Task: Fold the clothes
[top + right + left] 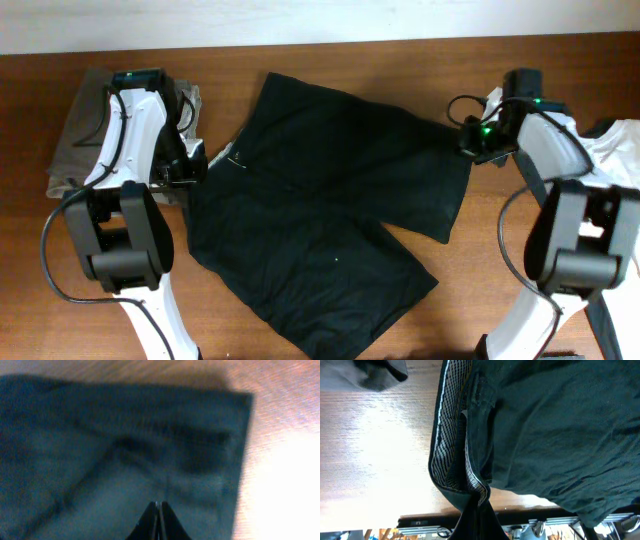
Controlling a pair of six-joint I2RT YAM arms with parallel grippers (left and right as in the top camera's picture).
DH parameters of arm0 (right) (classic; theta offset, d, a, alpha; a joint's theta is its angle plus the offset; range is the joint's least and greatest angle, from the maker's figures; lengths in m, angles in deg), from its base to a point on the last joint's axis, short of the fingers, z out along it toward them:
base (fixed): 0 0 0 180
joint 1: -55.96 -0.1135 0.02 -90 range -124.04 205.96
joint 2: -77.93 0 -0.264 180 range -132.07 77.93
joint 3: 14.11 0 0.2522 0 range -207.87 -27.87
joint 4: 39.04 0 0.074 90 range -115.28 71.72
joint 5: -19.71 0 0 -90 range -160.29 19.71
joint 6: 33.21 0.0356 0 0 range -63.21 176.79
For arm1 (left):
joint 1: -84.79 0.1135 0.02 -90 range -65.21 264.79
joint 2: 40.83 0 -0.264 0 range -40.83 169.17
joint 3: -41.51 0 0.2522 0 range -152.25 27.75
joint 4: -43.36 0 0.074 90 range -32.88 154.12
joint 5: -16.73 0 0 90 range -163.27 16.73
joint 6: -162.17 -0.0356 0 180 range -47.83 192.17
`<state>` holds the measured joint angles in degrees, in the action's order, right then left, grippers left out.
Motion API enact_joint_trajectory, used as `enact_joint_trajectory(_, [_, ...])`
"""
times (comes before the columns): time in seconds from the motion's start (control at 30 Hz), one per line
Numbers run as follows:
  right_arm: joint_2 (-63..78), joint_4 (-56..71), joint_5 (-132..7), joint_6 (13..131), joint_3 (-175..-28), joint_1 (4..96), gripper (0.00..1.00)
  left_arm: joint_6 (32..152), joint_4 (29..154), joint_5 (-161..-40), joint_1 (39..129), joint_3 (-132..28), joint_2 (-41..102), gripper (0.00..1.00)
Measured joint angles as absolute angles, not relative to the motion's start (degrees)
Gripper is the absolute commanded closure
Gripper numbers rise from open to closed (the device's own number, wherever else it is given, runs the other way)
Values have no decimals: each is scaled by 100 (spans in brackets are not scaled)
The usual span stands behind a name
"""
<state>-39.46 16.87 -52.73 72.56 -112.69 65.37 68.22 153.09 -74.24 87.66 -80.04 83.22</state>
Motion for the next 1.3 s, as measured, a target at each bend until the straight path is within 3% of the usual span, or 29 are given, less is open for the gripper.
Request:
enact_joint_trajectory(0.07, [-4335,1294,-5391,7543,-11267,6450,96,6851,15260,-7417,8773,-8000,8075,75])
enact_joint_trajectory(0.13, [-4534,846,-5607,7927,-11293,6417,96,6872,15269,-7387,8823,-7995,7677,65])
enact_joint_trajectory(0.27, [-4702,662,-6125,8360,-11590,6686,94,6877,15070,-7391,8991,-7997,6932,55])
enact_joint_trajectory(0.33, [-4864,710,-5961,8045,-11940,7088,77,6877,14690,-7618,8991,-7993,6925,53])
enact_joint_trajectory(0.37, [-4938,997,-5723,7735,-12239,7311,71,6853,14316,-7887,8991,-7993,6925,53])
enact_joint_trajectory(0.47, [-5008,2369,-4997,6939,-13409,7545,68,6698,13261,-8659,8928,-7989,6928,53])
enact_joint_trajectory(0.53, [-4973,3246,-4501,6498,-14202,7466,65,6457,12406,-8993,8641,-7989,6930,44])
enact_joint_trajectory(0.6, [-4794,3930,-4090,6185,-14823,7346,64,6175,11667,-9144,8215,-7995,7013,42])
enact_joint_trajectory(0.7, [-4184,4502,-3865,6037,-15164,7005,63,5919,10762,-9273,7643,-8024,7710,47])
enact_joint_trajectory(0.77, [-3775,4673,-3795,6002,-15255,6686,63,5795,10371,-9332,7437,-8015,8399,64])
enact_joint_trajectory(0.9, [-3463,5254,-3806,6032,-15304,6080,63,5651,9427,-9371,7223,-7993,9583,78])
enact_joint_trajectory(1.0, [-3482,5447,-4407,6148,-15244,5774,64,5644,9121,-9417,7214,-7997,9697,98])
enact_joint_trajectory(1.13, [-3491,5383,-5498,6583,-14619,5665,64,6086,9184,-8434,7195,-8131,9741,100])
enact_joint_trajectory(1.3, [-3716,4026,-5841,7031,-12552,5672,65,6545,9720,-7673,7931,-8382,9756,99])
